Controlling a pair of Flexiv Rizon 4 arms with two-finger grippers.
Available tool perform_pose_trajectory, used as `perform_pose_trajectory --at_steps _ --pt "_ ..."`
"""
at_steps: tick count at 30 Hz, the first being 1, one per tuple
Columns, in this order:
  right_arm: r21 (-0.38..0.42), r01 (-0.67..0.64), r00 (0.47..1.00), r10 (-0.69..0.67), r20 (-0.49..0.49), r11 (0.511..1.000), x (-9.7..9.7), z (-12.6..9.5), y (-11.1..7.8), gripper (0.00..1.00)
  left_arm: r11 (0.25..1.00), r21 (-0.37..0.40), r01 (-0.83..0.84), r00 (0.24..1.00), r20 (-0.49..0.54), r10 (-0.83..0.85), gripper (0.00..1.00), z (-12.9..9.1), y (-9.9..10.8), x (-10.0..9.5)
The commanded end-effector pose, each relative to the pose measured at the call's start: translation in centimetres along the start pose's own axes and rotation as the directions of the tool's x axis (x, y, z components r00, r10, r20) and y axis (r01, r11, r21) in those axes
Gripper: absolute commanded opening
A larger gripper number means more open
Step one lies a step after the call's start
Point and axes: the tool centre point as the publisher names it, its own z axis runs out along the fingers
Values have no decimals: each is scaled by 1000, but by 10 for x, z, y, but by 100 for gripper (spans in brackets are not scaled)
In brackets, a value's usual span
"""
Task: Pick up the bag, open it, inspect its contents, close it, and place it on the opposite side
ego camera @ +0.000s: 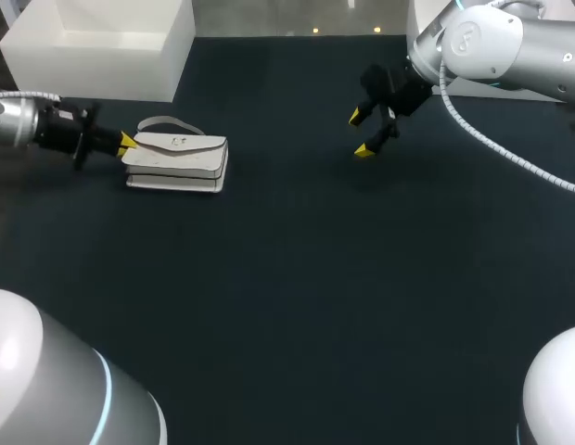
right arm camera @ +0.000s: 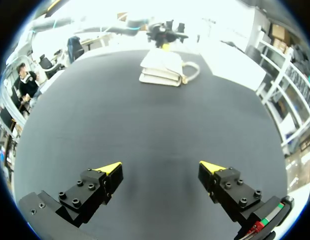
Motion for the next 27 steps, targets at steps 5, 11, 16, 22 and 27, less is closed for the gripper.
perform_pose_trajectory --at_steps 5,11,16,22,27 --pt "0 1 1000 -1 -4 1000 -2 0 0 100 911 413 -14 1000 13 10 0 22 13 8" --pt "0 1 1000 -1 -4 1000 -2 0 0 100 924 381 -6 1000 12 2 8 21 15 10" --pt "0 1 1000 -1 -4 1000 -2 0 0 100 947 320 7 1000 9 -10 45 13 15 9" --pt "0 1 1000 -1 -4 1000 -2 0 0 100 978 208 19 1000 7 -21 43 5 12 7" --pt "0 1 1000 -1 -4 1000 -2 0 0 100 997 75 24 1000 11 -25 40 2 8 6"
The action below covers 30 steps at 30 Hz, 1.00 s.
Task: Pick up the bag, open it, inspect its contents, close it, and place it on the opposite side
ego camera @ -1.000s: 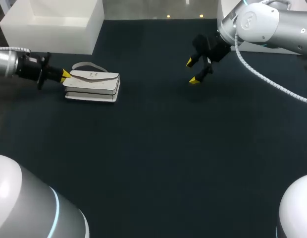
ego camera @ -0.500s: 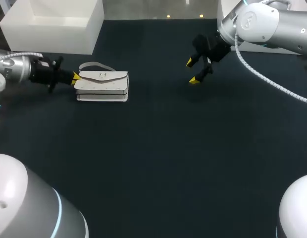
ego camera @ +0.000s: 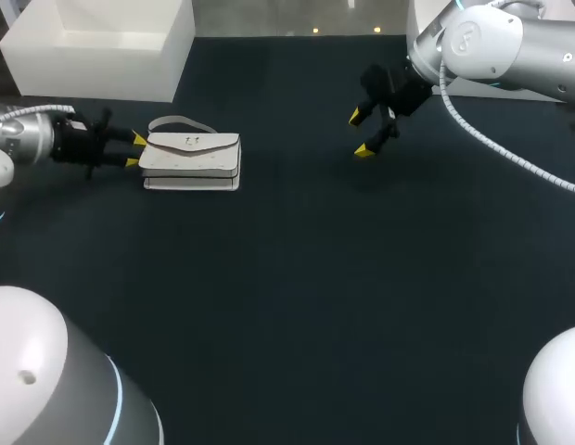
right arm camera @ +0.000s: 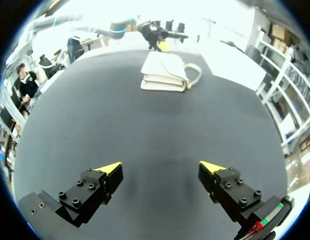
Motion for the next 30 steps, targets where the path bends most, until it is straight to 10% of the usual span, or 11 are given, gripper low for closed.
perform_pose_trajectory --at_steps 1,22,30 --pt "0 1 1000 -1 -4 1000 -2 0 0 100 989 -151 -4 1000 5 5 39 -3 -15 -2" --pt "0 1 1000 -1 -4 1000 -2 0 0 100 904 -381 -193 980 -32 195 41 7 -6 -3" --pt "0 1 1000 -1 -4 1000 -2 0 0 100 887 -403 -225 973 -46 226 24 12 -7 -1"
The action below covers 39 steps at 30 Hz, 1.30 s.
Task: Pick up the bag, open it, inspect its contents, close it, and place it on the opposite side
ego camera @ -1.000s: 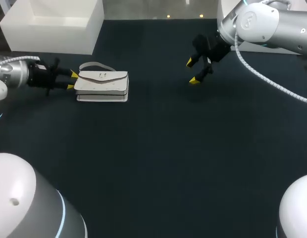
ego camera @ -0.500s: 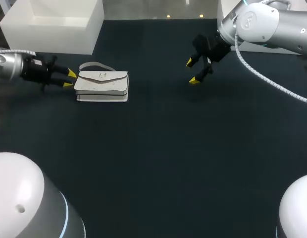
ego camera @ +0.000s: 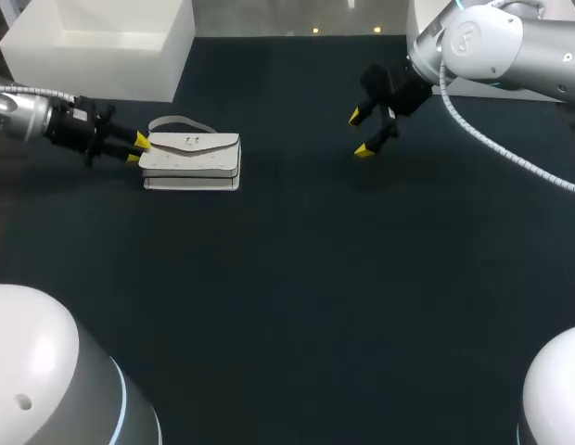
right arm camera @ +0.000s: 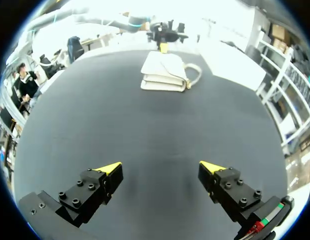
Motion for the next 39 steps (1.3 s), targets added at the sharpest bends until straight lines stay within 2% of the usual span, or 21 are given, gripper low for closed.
perform_pose_trajectory --at_steps 1,9,10,12,13,20,26,31,39 --pt "0 1 1000 -1 -4 1000 -2 0 0 100 996 -91 -5 1000 0 5 23 3 -7 -2" --pt "0 1 1000 -1 -4 1000 -2 0 0 100 995 -102 -10 1000 0 10 25 11 -10 -2" --pt "0 1 1000 -1 -4 1000 -2 0 0 100 995 -103 -9 1000 -4 9 23 11 -11 -2" --pt "0 1 1000 -1 -4 1000 -2 0 0 100 995 -102 -8 1000 -4 8 5 13 -12 -1" --pt "0 1 1000 -1 -4 1000 -2 0 0 100 995 -103 -8 1000 -5 7 0 14 -12 -1" --pt "0 1 1000 -1 -4 1000 -2 0 0 100 995 -102 -8 1000 -6 8 0 22 -7 3" --pt "0 1 1000 -1 -4 1000 -2 0 0 100 998 -61 1 1000 -18 -2 0 41 2 12" --pt "0 1 1000 -1 -4 1000 -2 0 0 100 1000 13 17 1000 -5 -17 0 60 3 23" --pt "0 1 1000 -1 -4 1000 -2 0 0 100 1000 -25 1 1000 -22 -2 0 88 6 43"
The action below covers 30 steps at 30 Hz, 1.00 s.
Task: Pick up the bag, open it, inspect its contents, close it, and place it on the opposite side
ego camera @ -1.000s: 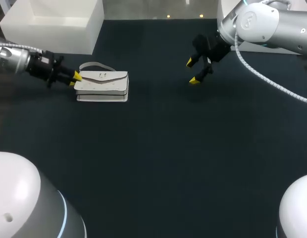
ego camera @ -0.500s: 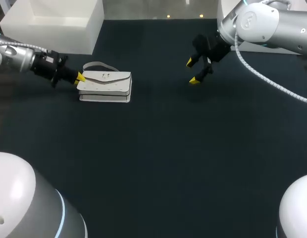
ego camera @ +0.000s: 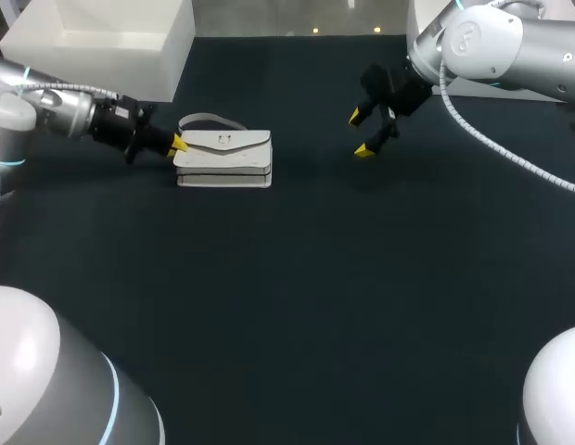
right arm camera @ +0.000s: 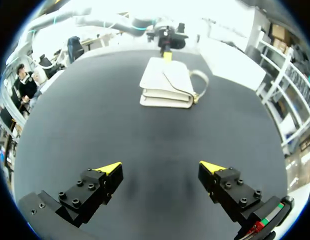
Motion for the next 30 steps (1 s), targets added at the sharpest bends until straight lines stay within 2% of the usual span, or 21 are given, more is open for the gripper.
perform_pose_trajectory --at_steps 1,20,30 --pt "0 0 1000 0 -4 1000 -2 0 0 100 999 44 -12 1000 10 12 0 18 6 10" --pt "0 0 1000 0 -4 1000 -2 0 0 100 997 58 -48 999 27 47 0 73 12 42" --pt "0 0 1000 0 -4 1000 -2 0 0 100 996 63 -59 998 30 58 0 95 9 53"
